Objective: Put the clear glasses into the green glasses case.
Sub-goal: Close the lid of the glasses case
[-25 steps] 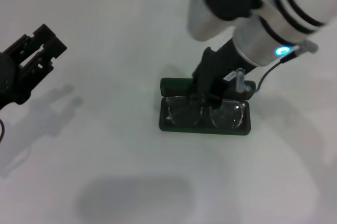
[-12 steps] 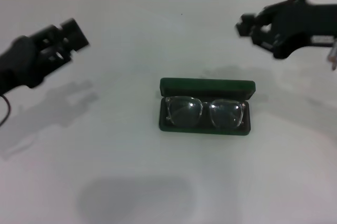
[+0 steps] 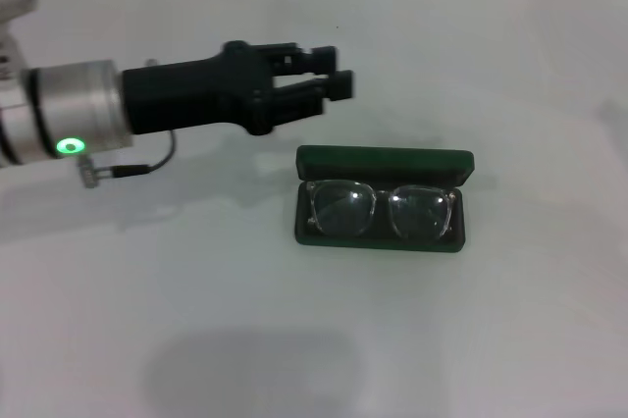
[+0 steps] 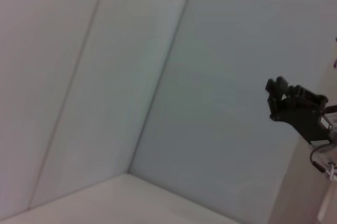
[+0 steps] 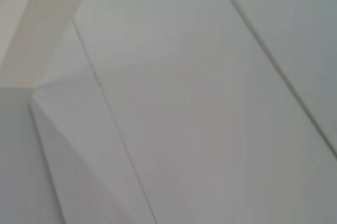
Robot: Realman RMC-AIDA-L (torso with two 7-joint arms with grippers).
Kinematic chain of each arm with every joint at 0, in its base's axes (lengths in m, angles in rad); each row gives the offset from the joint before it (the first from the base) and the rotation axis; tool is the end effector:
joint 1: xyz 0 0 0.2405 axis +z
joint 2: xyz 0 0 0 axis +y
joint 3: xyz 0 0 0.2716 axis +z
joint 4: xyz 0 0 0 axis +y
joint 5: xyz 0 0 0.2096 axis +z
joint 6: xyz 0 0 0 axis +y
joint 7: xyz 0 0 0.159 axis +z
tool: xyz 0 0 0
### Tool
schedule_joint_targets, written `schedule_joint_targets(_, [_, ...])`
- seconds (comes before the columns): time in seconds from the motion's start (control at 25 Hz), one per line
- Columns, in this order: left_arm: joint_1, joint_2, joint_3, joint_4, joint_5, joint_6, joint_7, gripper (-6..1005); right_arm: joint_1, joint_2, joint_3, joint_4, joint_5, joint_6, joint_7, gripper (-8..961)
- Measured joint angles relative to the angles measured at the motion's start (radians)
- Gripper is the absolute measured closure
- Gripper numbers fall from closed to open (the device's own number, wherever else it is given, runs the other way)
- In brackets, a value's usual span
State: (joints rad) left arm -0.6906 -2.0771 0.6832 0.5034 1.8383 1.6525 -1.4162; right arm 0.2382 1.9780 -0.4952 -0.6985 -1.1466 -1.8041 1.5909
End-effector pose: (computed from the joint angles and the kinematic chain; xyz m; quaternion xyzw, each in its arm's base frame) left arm -0.1947 0.3623 -0.0295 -0.9124 -0.1948 -0.3571 0.0454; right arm 0.3051 0.2799 0.1644 -0.7032 0.2216 0.5964 0.3173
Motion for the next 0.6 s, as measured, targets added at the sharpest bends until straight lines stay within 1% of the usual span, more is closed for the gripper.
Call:
schedule_joint_targets(0.04, [-0.007, -0.003, 0.014, -0.001, 0.004, -0.014, -0.003, 559, -0.003, 0.001, 0.028, 0.014, -0.019, -0.013, -0.01, 829])
schedule_joint_targets(0.12, [-0.016, -0.008, 0.056, -0.002, 0.006, -0.047, -0.015, 559, -0.009, 0.004, 0.044, 0.016, -0.054, -0.016, -0.031, 829])
schedule_joint_targets(0.24, [-0.042, -0.013, 0.161, -0.022, 0.0, -0.116, -0.032, 560, -0.022, 0.005, 0.046, 0.022, -0.077, -0.017, -0.048, 829])
schedule_joint_targets(0.32, [-0.07, -0.016, 0.22, -0.054, -0.006, -0.166, -0.032, 560, -0.027, 0.003, 0.049, 0.033, -0.093, -0.016, -0.059, 829])
schedule_joint_targets(0.4, [-0.097, -0.02, 0.252, -0.092, -0.017, -0.211, -0.017, 560, -0.027, 0.002, 0.048, 0.043, -0.11, -0.015, -0.074, 829])
schedule_joint_targets(0.48, [-0.107, -0.022, 0.271, -0.113, -0.038, -0.23, 0.004, 560, -0.026, 0.002, 0.046, 0.045, -0.119, -0.015, -0.08, 829])
schedule_joint_targets(0.52, [-0.109, -0.022, 0.282, -0.118, -0.051, -0.237, 0.014, 583, -0.018, 0.002, 0.043, 0.052, -0.152, -0.015, -0.091, 829])
schedule_joint_targets(0.6, [-0.111, -0.022, 0.306, -0.122, -0.091, -0.252, 0.026, 630, -0.014, 0.002, 0.042, 0.053, -0.166, -0.015, -0.094, 830])
